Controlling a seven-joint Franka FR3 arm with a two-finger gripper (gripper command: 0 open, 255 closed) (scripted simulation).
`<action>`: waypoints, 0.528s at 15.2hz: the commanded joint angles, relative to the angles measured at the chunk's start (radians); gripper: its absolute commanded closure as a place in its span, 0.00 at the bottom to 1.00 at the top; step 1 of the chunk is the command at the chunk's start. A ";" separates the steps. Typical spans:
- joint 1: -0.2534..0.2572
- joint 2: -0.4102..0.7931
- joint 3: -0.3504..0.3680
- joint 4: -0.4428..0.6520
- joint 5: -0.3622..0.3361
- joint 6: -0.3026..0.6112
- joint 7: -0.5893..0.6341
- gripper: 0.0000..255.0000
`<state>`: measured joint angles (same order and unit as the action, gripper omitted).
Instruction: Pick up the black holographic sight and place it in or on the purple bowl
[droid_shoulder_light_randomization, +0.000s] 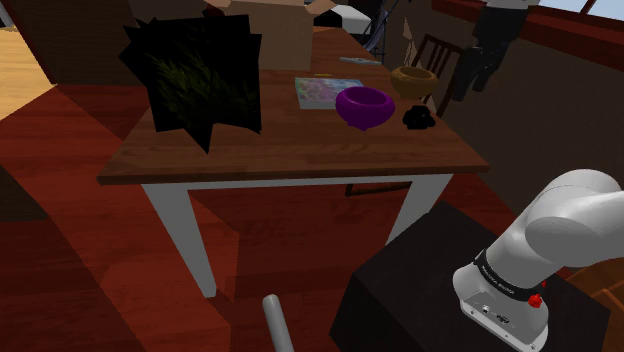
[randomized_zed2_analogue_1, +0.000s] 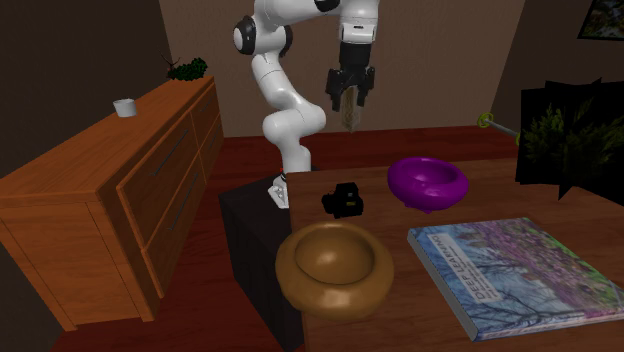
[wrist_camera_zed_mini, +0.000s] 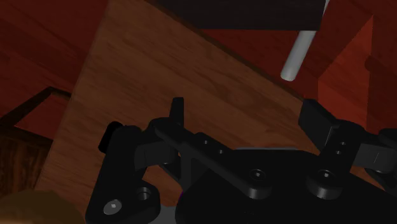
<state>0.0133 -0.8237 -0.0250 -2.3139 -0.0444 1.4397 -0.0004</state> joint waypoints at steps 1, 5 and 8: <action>0.000 0.000 0.000 0.000 0.000 0.000 0.000 0.00; 0.003 0.064 -0.091 -0.018 -0.049 0.107 -0.127 0.00; 0.009 0.130 -0.157 -0.014 -0.074 0.187 -0.222 0.00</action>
<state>0.0197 -0.7128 -0.1612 -2.3284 -0.1103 1.6004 -0.1891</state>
